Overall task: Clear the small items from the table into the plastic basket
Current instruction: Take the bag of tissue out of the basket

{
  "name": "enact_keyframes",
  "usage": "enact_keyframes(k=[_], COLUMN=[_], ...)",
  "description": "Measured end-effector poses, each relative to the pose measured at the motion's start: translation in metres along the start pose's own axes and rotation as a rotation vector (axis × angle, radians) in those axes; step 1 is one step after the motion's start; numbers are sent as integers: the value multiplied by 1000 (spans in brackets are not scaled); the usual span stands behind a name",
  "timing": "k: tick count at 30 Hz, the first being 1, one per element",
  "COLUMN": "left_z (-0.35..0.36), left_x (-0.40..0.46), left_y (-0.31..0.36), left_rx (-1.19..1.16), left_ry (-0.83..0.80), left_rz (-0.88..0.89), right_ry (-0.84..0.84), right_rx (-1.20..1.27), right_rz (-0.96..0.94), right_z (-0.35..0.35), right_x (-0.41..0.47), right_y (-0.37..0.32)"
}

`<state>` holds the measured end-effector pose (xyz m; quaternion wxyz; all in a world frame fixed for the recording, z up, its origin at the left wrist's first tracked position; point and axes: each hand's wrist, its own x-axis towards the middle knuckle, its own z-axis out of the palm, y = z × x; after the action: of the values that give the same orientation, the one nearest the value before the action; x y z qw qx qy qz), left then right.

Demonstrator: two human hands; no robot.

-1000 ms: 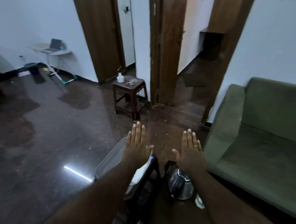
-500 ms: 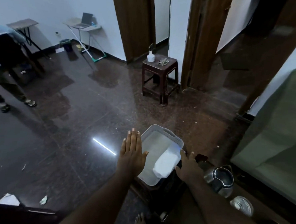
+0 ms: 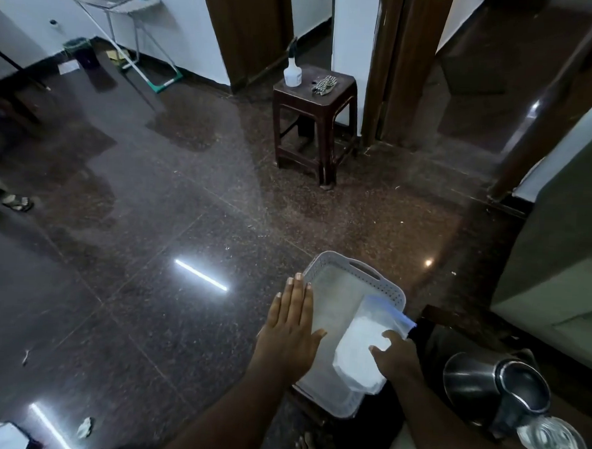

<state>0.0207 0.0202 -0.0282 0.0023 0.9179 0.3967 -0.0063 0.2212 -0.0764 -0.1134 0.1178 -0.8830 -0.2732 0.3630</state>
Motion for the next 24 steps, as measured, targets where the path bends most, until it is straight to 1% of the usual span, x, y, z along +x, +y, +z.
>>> enact_keyframes(k=[4,8,10,12,14,17,19,20,22,24], left_z=[12,1,-14,-29,-45,-70,-92,-103,-129,-161], left_x=[6,4,4,8,14,16,13,12,15,18], left_y=[-1,8,20,34,51,84,112,127,154,181], left_rx=[14,10,-10,-17,-45,-84,-181,-267,-523,-886], left_ry=[-20,-61,-69,-86,-120,-83,-79,-74,-72,-131], left_rz=[23,40,31,54,52,-9,-81,-139,-305,-442], right_ry=[93,175,182,221,281,385,472,519,615,709], right_rx=[50,92,88,139,208,304,352,370,408,462], right_rz=[-7,-90,-156,-226,-288,-394,-486,-523,-589,-674], right_z=[3,-8,-24,-44,-70,-114,-149,-167,-201,-237], right_x=[2,-20,-36,-49,-63,-86,-107,-118,-140,-166], right_y=[-1,-4,-4,-4,-5,-7,-7,-7,-6,0])
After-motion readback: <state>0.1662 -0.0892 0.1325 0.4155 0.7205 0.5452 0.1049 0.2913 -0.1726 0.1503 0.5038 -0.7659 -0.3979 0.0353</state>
